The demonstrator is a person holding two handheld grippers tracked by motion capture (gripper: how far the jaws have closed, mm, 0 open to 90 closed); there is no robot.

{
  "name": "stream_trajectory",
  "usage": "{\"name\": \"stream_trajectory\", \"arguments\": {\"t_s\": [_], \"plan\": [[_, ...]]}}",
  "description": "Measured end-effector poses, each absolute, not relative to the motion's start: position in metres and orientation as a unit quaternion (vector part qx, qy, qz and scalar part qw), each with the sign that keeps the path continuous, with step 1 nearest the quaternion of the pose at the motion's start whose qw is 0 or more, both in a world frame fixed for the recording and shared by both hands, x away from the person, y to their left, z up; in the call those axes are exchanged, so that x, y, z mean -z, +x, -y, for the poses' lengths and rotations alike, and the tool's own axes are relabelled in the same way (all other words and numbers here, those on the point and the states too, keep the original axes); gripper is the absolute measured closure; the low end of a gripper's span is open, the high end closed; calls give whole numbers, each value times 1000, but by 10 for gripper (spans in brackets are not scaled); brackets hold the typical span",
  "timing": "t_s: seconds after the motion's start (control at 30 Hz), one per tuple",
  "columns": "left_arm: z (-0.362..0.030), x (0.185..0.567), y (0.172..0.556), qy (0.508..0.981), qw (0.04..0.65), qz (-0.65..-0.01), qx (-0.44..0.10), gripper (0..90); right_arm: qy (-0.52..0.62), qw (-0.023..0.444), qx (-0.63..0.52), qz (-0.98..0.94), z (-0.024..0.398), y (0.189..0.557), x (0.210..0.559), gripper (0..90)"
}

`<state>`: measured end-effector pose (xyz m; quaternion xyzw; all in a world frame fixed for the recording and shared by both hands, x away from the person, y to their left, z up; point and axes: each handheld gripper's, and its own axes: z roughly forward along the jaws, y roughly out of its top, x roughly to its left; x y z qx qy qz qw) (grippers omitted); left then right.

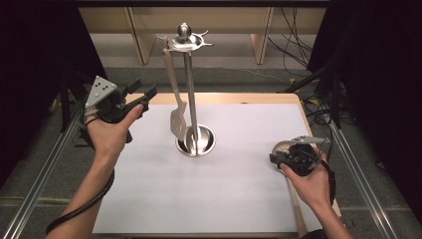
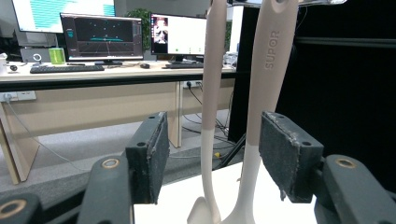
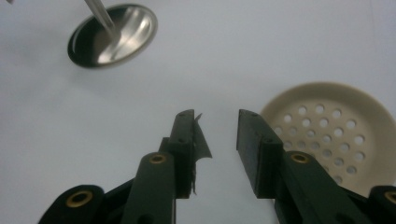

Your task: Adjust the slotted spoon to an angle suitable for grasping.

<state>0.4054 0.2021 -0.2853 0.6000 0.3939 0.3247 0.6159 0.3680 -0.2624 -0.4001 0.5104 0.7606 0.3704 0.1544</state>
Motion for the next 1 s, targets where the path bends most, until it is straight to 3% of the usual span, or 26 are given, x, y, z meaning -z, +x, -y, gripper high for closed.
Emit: {"name": "stream_trajectory", "arguments": {"t_s": [0.1, 0.67, 1.0], "plan": [[-202, 287, 405, 603, 615, -392, -324, 414, 528, 134, -355, -760, 265, 367, 401, 678], [-205, 291, 406, 605, 612, -396, -320, 408, 559, 125, -279, -771, 275, 371, 412, 662], [-205, 291, 406, 607, 613, -395, -315, 407, 601, 83, -206, -767, 279, 375, 412, 677]]}}
